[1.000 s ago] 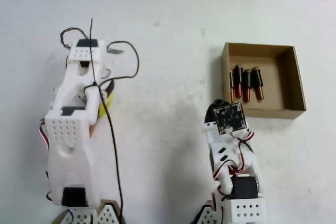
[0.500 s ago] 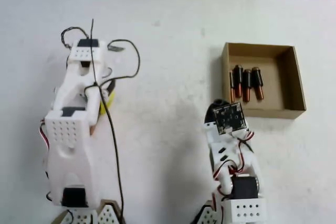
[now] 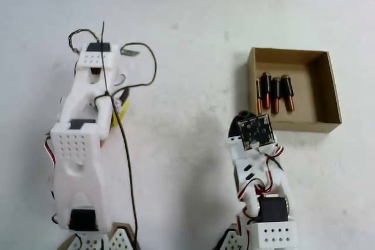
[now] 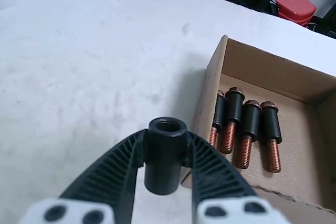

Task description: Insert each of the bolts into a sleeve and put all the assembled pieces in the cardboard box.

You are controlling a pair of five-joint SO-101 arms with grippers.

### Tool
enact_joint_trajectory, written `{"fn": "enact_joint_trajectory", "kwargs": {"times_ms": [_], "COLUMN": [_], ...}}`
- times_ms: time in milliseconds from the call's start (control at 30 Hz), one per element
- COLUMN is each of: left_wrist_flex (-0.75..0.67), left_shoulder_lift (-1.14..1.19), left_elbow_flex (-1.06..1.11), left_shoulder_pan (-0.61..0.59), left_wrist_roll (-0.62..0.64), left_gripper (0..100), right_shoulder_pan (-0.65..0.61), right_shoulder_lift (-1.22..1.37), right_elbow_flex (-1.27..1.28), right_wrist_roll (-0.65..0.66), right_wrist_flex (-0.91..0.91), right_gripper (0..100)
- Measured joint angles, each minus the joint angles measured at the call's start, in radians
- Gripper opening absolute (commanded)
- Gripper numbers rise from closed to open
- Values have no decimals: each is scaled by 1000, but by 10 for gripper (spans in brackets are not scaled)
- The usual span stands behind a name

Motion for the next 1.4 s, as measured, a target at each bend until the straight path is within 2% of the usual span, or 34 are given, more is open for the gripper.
{"fn": "enact_joint_trajectory", "kwargs": {"times_ms": [433, 667, 900, 1167, 1400], "left_wrist_flex": [3, 71, 89, 91, 69], "left_shoulder_lift": [3, -49, -244, -523, -876], "left_elbow_flex": [-17, -84, -44, 72, 245], "left_shoulder_pan": [2, 21, 35, 35, 35], "left_wrist_roll": [0, -2, -138, -222, -290], "left_gripper": [20, 20, 20, 20, 20], "right_shoulder_pan": [0, 0, 0, -6, -164], "right_shoulder_lift": [0, 0, 0, 0, 0], "right_elbow_flex": [0, 0, 0, 0, 0], "right_wrist_roll": [0, 0, 0, 0, 0], "right_wrist_flex": [0, 0, 0, 0, 0], "right_gripper": [17, 17, 17, 17, 17]}}
